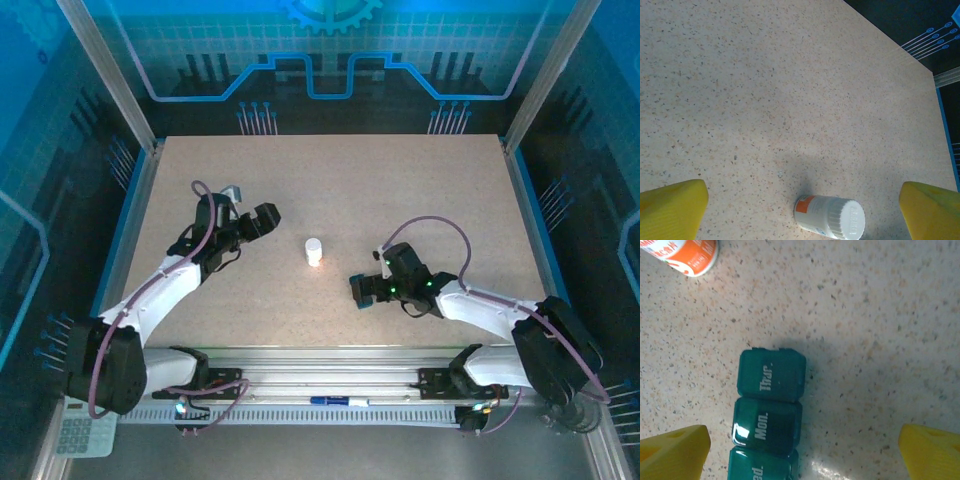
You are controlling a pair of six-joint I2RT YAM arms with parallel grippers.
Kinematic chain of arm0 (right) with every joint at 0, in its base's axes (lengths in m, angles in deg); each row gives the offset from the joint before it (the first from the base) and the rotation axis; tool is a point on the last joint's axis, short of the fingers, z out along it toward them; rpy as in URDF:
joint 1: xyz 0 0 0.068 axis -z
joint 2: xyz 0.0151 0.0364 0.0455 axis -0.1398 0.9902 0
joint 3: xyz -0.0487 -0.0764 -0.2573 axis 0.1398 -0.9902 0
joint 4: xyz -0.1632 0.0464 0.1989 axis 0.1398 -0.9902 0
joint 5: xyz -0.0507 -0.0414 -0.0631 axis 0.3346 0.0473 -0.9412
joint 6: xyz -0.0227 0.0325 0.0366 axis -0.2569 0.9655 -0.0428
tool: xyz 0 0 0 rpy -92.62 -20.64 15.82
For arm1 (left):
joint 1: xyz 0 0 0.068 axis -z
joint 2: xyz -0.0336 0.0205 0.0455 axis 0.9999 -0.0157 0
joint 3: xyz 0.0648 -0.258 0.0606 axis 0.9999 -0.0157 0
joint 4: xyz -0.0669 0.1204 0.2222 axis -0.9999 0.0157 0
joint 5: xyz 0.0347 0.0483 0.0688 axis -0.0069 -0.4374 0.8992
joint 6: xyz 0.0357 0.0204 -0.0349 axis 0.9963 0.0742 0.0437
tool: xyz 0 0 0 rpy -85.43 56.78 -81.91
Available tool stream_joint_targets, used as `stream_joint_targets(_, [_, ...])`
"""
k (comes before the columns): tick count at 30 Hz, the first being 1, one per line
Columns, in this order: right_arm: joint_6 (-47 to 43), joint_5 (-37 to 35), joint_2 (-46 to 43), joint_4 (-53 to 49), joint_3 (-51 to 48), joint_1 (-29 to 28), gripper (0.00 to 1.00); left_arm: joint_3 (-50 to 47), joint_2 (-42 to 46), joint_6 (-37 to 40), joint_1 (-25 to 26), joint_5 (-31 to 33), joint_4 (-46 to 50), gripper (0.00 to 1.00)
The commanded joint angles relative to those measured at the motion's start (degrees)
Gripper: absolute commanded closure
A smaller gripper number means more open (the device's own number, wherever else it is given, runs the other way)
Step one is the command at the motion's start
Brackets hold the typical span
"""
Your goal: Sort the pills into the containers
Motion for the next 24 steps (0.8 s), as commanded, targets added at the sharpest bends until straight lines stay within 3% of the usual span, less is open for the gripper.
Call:
stream_joint_targets(1, [4.18, 1.81, -1.06, -0.59, -1.49, 0.42, 0.03, -0.72, 1.59, -1.85, 0.47, 0.82, 0.03, 0.01])
stream_joint_targets(24, [9.65, 1.28, 5.96, 1.02, 1.19, -6.95, 0.06, -0.86, 2.11, -1.33, 0.91, -1.90, -0.69, 0.01])
